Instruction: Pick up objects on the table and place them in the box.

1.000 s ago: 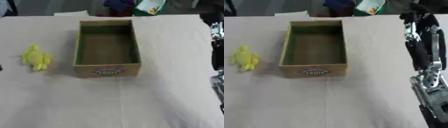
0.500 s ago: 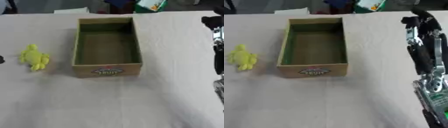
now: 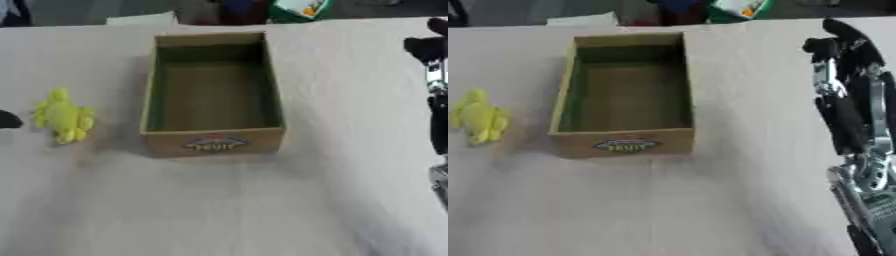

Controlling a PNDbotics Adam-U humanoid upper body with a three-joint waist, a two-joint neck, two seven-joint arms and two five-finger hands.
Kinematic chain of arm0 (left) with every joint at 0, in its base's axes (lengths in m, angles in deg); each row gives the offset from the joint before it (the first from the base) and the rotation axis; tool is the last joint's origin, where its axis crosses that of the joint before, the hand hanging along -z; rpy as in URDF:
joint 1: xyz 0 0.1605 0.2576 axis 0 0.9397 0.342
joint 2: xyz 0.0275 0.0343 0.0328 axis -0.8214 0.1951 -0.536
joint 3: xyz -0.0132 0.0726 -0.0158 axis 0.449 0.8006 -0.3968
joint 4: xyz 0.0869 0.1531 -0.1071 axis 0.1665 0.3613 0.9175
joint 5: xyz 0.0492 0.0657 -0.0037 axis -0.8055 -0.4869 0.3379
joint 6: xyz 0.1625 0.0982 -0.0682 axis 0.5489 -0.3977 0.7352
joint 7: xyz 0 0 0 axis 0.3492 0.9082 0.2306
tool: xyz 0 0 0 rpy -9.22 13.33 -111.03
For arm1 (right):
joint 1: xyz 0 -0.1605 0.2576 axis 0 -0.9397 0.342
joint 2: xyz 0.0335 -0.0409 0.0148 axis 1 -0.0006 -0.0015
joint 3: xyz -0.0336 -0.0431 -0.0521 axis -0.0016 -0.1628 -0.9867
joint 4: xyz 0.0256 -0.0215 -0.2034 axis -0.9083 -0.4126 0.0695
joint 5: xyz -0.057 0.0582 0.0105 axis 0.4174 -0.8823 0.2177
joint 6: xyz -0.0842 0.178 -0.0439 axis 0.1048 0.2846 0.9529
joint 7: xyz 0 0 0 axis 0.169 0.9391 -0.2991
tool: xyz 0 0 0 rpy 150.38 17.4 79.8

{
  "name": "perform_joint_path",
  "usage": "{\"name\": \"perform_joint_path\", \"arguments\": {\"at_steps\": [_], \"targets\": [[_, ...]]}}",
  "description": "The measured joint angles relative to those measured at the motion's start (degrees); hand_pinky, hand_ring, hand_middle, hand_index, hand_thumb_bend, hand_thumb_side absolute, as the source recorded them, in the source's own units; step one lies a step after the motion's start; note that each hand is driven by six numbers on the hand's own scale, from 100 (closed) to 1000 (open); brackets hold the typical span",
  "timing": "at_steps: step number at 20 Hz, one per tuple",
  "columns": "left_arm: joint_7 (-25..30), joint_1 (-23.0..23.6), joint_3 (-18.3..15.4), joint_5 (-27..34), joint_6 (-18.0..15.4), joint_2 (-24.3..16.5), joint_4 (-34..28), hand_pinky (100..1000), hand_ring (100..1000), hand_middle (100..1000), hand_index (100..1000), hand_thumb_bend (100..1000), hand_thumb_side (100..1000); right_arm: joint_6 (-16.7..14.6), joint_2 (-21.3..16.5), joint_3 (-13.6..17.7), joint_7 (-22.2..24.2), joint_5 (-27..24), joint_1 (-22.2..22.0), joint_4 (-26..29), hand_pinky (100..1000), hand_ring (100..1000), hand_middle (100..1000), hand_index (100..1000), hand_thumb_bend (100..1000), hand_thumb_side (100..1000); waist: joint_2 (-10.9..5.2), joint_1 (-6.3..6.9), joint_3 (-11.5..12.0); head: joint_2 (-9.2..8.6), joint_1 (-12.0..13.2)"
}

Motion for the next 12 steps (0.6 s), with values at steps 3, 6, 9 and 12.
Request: {"name": "perform_joint_path", "arguments": {"at_steps": [3, 6, 9, 12], "targets": [[-0.4, -0.7, 0.1, 0.0, 0.2, 0.8, 1.1, 611, 816, 856, 1000, 377, 389, 0.1, 0.0, -0.1, 0.1, 0.0, 0.0, 0.0, 897, 786, 591, 837, 100, 588, 0.27, 0.05, -0.1, -0.39, 0.1], [-0.8, -1.0, 0.6, -0.3, 0.4, 1.4, 1.6, 602, 806, 859, 1000, 367, 371, 0.1, 0.0, -0.1, 0.1, 0.0, 0.1, 0.0, 898, 786, 591, 837, 100, 586, 0.33, 0.05, -0.3, -0.45, 0.4], [-0.7, -1.2, 1.2, -0.1, 0.3, 2.0, 1.9, 588, 788, 847, 1000, 344, 350, 0.2, 0.1, -0.2, 0.2, 0.0, 0.3, 0.0, 898, 786, 590, 838, 100, 581, 0.45, 0.06, -0.5, -0.47, 0.6], [0.1, -1.5, 1.7, 0.6, 0.3, 2.5, 2.3, 586, 787, 843, 1000, 339, 348, 0.2, 0.1, -0.2, 0.2, 0.0, 0.3, 0.0, 898, 785, 589, 837, 100, 580, 0.48, 0.06, -0.7, -0.49, 1.0]]}}
